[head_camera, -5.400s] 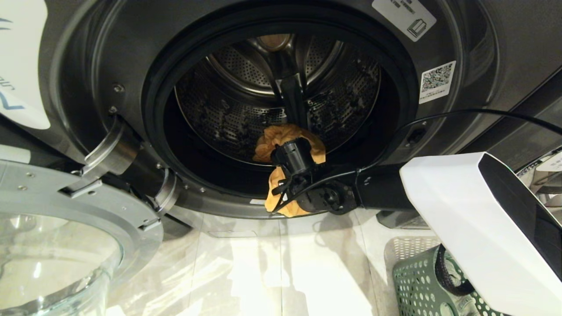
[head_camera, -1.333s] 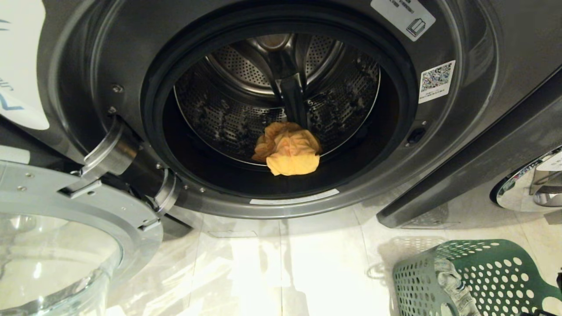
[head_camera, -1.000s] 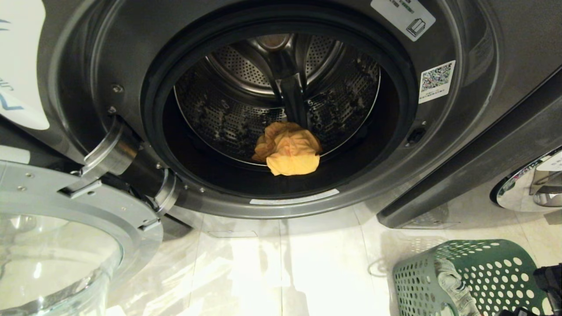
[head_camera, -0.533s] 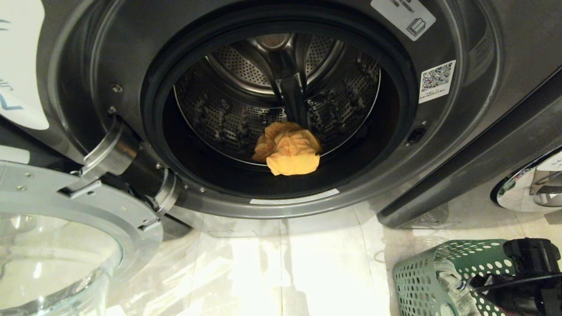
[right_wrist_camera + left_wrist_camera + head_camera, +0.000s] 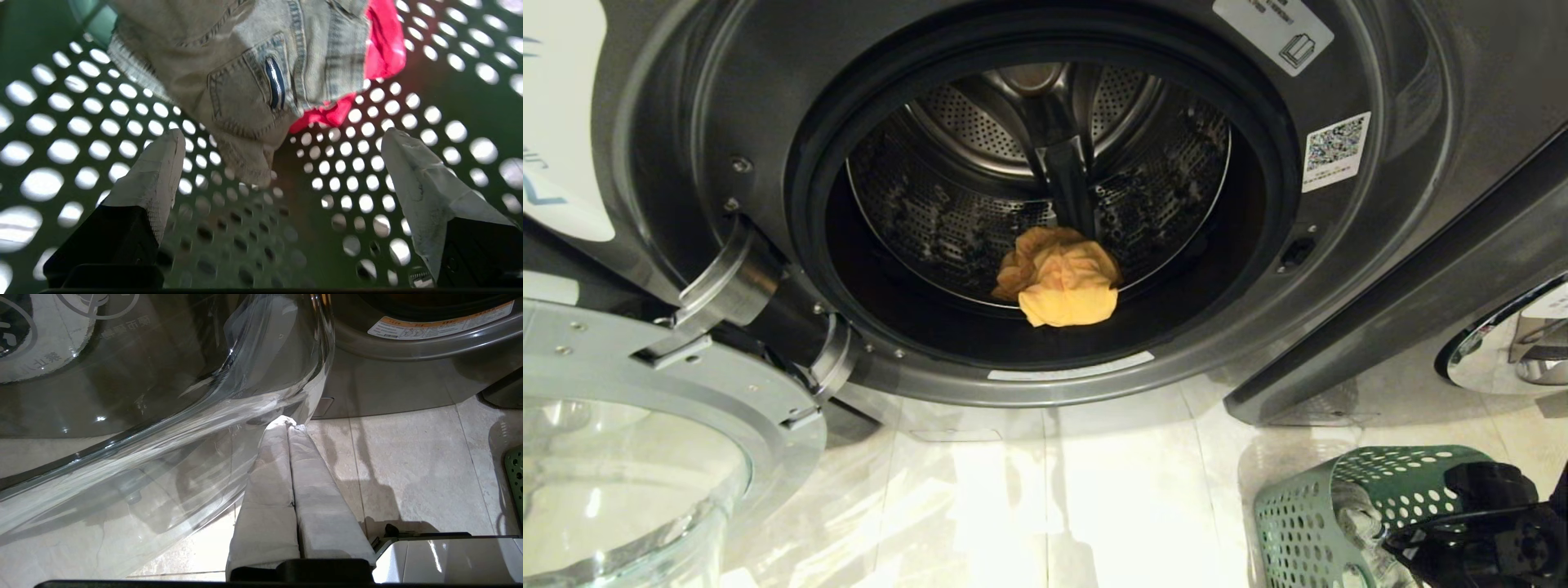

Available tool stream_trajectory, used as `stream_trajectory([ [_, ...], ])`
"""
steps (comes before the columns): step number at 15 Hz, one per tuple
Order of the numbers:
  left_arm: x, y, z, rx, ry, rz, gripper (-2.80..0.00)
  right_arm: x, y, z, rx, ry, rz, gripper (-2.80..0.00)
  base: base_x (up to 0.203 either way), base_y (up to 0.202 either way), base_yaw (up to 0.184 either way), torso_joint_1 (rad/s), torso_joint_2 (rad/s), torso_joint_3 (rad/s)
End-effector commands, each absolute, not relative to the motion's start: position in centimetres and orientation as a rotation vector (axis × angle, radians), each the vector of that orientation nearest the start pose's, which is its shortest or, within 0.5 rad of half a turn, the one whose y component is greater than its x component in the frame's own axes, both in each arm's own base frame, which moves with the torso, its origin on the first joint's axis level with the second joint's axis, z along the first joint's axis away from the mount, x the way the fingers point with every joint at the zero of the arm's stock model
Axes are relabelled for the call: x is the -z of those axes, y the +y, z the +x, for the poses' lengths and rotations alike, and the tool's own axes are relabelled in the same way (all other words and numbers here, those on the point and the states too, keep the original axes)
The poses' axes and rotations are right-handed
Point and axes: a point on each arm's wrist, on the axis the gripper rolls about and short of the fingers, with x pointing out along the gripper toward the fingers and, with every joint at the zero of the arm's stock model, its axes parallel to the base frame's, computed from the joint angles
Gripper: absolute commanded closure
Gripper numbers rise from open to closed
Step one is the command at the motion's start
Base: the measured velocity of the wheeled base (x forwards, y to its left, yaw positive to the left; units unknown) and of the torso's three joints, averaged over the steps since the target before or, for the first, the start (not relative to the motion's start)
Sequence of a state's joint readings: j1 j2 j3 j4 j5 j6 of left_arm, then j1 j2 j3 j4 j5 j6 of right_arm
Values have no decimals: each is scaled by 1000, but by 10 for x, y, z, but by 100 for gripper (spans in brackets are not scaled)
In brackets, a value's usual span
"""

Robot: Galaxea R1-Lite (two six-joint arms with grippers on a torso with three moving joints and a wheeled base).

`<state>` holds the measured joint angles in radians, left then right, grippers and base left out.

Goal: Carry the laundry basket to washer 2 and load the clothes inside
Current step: Place the clothes into the washing machine

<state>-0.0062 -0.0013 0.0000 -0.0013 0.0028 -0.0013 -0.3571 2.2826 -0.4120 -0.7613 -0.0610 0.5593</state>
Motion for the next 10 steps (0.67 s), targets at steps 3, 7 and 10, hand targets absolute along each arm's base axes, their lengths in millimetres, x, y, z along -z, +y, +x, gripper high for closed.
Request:
stream_trajectory([
  [3,-76,0,-23,3,-2,-2,0,105,-116,265,625,1037,650,-280,0,0,0,0,0,0],
  [7,-76,0,-23,3,-3,-2,0,139,-138,300,414,998,564,-280,0,0,0,0,0,0],
  [10,-76,0,-23,3,-3,-2,0,163,-142,315,278,993,497,-280,0,0,0,0,0,0],
])
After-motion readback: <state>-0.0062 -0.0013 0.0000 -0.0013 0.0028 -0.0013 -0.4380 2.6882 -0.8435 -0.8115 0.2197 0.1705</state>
